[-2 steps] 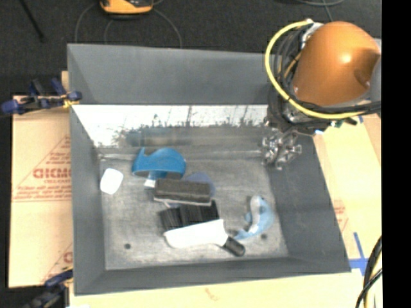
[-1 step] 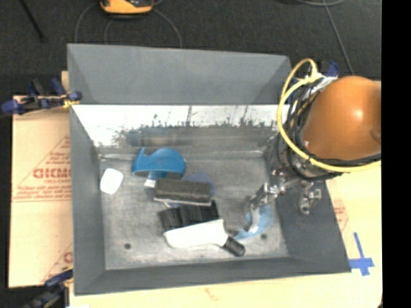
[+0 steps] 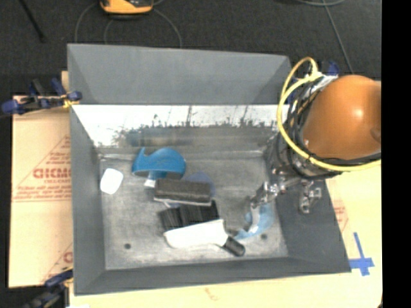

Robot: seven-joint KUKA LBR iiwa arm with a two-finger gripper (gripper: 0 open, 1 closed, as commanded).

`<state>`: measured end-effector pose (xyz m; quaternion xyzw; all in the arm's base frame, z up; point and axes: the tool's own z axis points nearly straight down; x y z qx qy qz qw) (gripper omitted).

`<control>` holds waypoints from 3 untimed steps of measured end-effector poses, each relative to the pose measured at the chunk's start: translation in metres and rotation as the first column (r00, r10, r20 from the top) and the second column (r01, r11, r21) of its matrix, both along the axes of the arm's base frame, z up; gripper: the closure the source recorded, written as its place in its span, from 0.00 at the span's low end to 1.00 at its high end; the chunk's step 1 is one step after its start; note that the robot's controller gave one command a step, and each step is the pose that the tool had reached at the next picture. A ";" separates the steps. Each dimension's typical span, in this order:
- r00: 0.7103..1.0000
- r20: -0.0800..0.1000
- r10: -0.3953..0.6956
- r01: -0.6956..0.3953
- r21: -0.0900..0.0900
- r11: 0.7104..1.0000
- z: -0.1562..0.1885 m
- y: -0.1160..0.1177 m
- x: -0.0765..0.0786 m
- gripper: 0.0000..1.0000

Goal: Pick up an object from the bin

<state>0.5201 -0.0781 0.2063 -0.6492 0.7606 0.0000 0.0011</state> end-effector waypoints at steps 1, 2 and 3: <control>0.992 0.006 0.125 -0.125 -0.004 0.992 -0.015 0.000 0.002 0.00; 0.932 0.005 0.363 -0.363 -0.005 0.932 -0.075 -0.017 0.009 0.00; 0.874 -0.004 0.485 -0.485 0.001 0.874 -0.109 -0.019 0.008 0.00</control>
Offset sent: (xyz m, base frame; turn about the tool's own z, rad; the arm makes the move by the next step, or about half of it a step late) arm 0.0139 -0.0320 -0.1216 -0.4599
